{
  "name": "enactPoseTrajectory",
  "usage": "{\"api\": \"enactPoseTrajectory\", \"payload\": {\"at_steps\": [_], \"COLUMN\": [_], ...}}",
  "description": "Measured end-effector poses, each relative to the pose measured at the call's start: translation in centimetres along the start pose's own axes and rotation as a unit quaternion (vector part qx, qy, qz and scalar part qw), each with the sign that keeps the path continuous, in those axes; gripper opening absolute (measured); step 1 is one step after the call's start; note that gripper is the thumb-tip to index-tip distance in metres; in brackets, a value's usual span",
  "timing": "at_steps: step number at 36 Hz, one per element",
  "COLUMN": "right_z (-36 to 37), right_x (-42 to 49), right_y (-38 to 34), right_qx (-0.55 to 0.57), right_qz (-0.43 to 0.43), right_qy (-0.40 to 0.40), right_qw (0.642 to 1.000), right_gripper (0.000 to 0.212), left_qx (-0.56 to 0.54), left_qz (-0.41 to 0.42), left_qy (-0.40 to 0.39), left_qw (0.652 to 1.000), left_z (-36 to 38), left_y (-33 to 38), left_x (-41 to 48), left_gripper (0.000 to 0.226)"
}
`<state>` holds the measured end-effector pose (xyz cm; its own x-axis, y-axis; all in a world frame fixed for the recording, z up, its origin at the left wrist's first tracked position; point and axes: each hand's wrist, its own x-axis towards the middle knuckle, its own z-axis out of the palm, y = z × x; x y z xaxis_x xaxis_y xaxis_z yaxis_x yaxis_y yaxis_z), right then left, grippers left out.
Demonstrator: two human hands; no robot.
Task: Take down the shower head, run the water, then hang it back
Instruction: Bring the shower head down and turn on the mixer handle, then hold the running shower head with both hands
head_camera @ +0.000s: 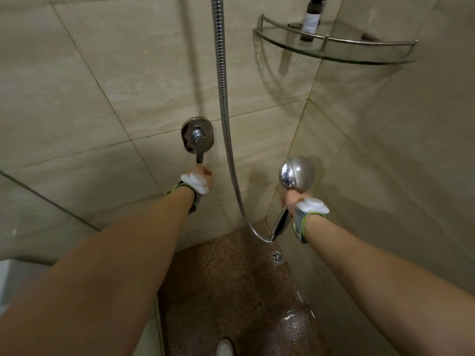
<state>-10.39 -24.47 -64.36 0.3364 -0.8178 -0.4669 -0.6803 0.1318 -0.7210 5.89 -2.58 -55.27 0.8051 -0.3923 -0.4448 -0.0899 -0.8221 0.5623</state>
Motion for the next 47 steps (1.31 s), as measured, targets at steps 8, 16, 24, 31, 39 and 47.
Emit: {"api": "enactPoseTrajectory", "payload": {"at_steps": [8, 16, 24, 31, 39, 47], "right_z": [-2.4, -3.9, -3.8, -3.0, -3.2, -4.0], "right_x": [-5.6, -8.1, -11.2, -14.0, -15.2, -14.1], "right_y": [-1.1, -0.4, 0.3, 0.4, -0.7, -0.3], "right_qx": [-0.017, -0.036, -0.008, -0.011, -0.138, -0.202], "right_qz": [-0.003, -0.004, -0.113, -0.162, -0.281, -0.337], "right_qy": [0.001, -0.046, -0.093, -0.081, -0.100, -0.142], "right_qw": [1.000, 0.998, 0.989, 0.983, 0.944, 0.908], "right_gripper": [0.035, 0.035, 0.016, 0.019, 0.030, 0.034], "left_qx": [-0.019, -0.066, -0.002, -0.085, -0.213, -0.187], "left_qz": [0.081, 0.129, 0.113, 0.083, 0.050, 0.047], "left_qy": [-0.082, -0.076, -0.142, -0.138, -0.090, -0.051], "left_qw": [0.993, 0.986, 0.983, 0.983, 0.972, 0.980], "left_z": [1.1, 3.2, 6.6, 8.7, 9.8, 10.4], "left_y": [3.1, 5.1, 7.9, 7.6, 5.2, 3.3], "left_x": [-5.2, -7.5, -9.8, -10.6, -8.7, -6.4], "left_gripper": [0.023, 0.020, 0.069, 0.052, 0.062, 0.089]}}
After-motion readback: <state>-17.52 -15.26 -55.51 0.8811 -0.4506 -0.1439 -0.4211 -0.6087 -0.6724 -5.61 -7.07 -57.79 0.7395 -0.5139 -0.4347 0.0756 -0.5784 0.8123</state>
